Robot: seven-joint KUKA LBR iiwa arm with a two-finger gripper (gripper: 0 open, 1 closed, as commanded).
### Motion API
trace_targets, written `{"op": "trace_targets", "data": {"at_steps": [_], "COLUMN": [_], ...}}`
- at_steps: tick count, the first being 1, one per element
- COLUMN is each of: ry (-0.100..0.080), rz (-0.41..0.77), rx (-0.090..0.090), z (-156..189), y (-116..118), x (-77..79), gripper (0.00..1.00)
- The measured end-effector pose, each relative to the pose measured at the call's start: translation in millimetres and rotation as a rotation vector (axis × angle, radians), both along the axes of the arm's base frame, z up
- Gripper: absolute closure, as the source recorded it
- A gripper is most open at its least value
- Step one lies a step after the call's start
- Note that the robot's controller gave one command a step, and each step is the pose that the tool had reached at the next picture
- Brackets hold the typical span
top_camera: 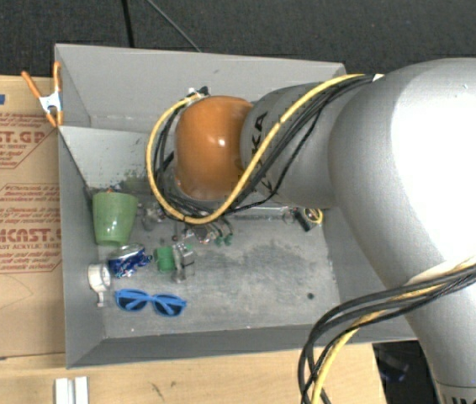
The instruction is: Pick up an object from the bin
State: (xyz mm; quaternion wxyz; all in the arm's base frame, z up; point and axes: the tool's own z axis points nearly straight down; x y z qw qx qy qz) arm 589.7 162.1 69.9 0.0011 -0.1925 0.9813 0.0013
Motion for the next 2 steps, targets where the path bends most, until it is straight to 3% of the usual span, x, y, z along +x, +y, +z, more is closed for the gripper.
{"op": "trace_targets", "data": {"at_steps": [1,2], "ry": [0.000,-0.010], "rz": [0.000,0.021], "rx": [0.000,0.000], "z": [0.0,152.2], "y": [0.0,-5.6], "x": [0.0,6.7], "gripper": [1.00,1.00]}}
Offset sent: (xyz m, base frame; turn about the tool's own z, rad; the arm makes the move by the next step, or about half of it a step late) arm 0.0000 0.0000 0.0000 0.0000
